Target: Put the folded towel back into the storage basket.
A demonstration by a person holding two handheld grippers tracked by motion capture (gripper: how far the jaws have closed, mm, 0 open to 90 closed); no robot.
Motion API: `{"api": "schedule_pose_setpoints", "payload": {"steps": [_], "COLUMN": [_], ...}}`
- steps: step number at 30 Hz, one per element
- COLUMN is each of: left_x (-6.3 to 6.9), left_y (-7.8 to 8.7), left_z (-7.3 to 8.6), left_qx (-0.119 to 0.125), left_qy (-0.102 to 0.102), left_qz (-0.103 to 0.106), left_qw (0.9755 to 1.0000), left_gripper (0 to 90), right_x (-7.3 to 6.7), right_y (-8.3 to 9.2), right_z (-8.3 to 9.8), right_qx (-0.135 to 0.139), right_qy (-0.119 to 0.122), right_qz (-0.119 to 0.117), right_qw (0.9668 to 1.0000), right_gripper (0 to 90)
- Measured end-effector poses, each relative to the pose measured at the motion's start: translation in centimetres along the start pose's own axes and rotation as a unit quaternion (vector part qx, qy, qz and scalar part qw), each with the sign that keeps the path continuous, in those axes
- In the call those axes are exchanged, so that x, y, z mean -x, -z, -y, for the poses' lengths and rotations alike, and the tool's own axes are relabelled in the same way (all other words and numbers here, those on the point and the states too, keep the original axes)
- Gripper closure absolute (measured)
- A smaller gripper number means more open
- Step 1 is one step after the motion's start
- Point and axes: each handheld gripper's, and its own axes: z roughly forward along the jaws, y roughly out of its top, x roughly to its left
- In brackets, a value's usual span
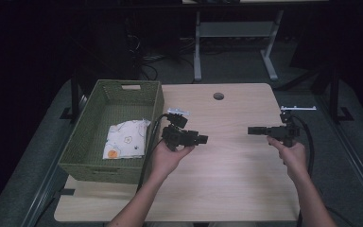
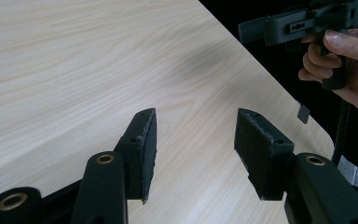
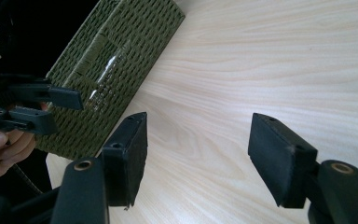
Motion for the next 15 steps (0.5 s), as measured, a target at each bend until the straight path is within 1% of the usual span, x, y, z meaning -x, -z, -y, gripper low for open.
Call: {"api": "schedule_pose_setpoints", "payload": {"steps": [7,13,15], "left_x": [0.2,0.4,0.5], "left_y": [-1.0,-1.7,-1.8], "left_z": [0.6,0.9,1.0], "left_qx": [-0.002,-0.003,-0.003], "left_qy": [0.003,0.003,0.004], "left_qz": [0.003,0.002,0.002], "left_qw": [1.0,1.0,1.0], "left_gripper": [48.2,47.9,47.8], "right_x": [0.6,1.2,1.4], "right_y": [0.5,0.9,1.0], "right_z": [0.9,1.6,1.8], "right_qx": [0.001,0.001,-0.001], "right_qy": [-0.006,-0.012,-0.01], "right_qz": [0.003,0.005,0.007], "right_qw": [1.0,0.9999,0.9999], "right_gripper": [37.1,37.0,36.9]}}
